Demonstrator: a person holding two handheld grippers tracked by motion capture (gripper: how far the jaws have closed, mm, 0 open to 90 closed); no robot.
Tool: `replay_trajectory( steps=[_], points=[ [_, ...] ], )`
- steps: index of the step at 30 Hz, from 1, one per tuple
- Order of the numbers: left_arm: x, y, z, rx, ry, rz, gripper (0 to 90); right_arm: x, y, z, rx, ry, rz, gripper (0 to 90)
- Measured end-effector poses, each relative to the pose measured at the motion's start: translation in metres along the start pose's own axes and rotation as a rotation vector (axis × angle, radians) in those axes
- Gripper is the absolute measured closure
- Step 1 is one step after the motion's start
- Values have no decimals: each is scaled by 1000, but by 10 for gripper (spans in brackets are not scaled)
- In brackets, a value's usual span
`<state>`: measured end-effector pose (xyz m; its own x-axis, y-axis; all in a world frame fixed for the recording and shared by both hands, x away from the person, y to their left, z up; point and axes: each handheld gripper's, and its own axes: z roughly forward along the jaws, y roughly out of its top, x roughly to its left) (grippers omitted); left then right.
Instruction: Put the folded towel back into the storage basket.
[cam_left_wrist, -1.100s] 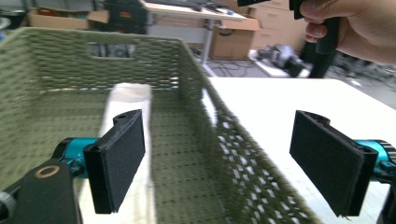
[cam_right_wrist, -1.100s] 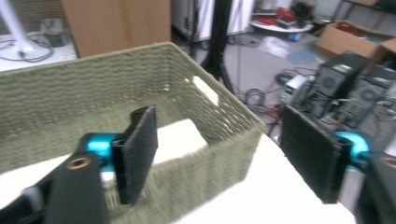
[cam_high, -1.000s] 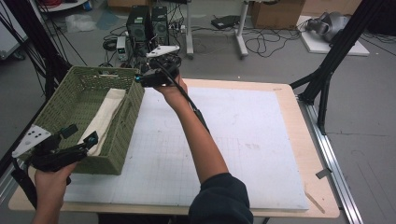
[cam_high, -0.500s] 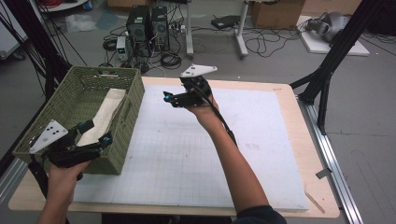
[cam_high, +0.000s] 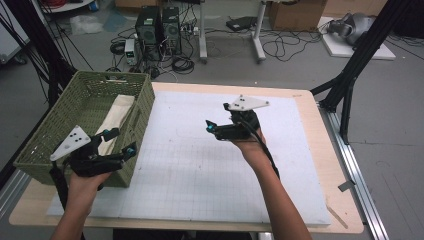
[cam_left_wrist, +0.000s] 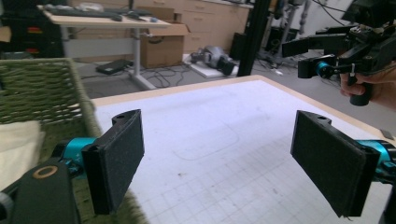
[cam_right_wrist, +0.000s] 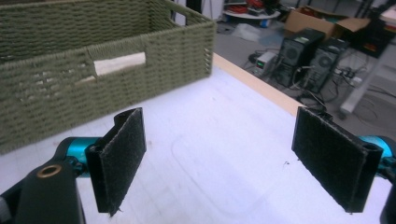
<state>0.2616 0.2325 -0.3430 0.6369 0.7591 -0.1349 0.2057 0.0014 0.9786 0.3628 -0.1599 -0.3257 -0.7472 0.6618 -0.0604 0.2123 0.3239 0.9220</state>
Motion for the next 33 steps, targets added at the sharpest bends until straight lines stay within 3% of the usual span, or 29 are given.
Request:
replay_trajectory(
  steps=[7,13,18,22,33],
  points=[
    [-11,-4,17,25,-59,14,178,-7,-28,-34,7,-60,26,163],
    [-23,-14,36,51,-107,40,179,-8,-69,-70,25,-169,24,163],
    [-35,-23,53,75,-149,81,179,-12,-96,-95,32,-215,73,163],
    [-41,-29,63,85,-171,90,182,-16,-109,-112,29,-252,87,163],
    [-45,-43,82,95,-200,96,181,-18,-128,-130,41,-297,104,163]
  ],
)
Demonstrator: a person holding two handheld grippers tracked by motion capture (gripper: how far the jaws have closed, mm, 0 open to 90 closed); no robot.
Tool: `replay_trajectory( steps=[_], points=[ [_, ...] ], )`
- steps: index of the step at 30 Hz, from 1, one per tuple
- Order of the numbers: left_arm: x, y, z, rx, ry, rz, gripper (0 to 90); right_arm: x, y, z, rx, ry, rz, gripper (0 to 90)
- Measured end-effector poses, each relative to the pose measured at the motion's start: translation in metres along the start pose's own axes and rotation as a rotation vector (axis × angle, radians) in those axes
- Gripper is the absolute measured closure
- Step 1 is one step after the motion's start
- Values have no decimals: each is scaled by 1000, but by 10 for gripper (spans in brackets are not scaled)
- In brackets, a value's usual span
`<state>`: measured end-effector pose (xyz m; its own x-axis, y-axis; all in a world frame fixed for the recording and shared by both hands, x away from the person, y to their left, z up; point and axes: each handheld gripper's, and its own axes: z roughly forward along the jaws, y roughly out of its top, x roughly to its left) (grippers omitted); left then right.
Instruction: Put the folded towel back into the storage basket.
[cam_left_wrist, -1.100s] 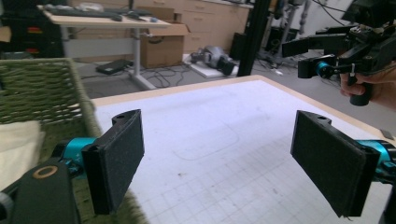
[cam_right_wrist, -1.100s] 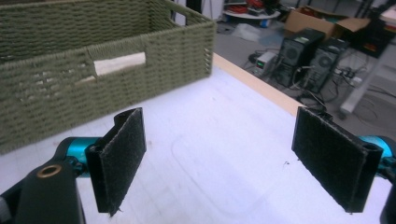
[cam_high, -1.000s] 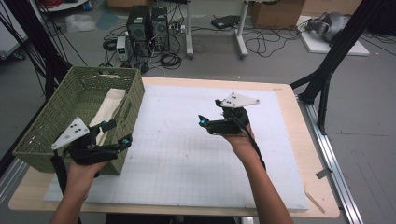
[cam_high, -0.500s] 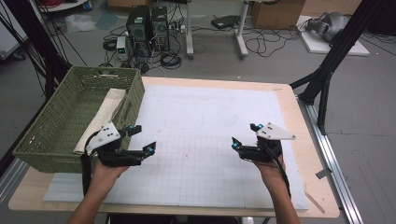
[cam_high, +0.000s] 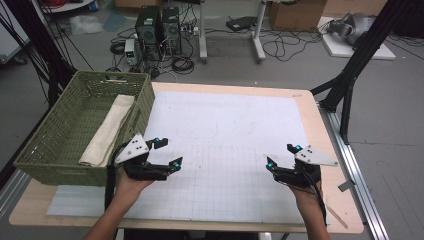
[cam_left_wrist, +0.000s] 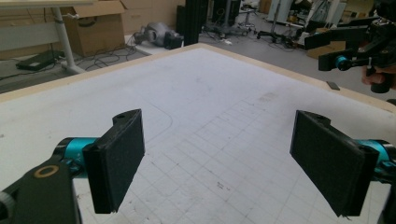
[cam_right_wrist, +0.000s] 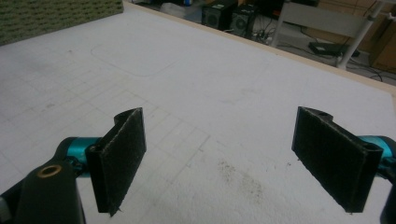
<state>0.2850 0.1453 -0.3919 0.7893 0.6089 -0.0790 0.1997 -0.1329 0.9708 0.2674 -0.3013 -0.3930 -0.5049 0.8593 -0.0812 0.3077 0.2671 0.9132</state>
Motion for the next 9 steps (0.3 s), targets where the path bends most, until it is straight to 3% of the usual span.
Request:
replay_trajectory(
  steps=[9],
  points=[
    [0,-12,16,34,-16,-6,182,-1,-18,3,49,-12,-4,163]
  ],
)
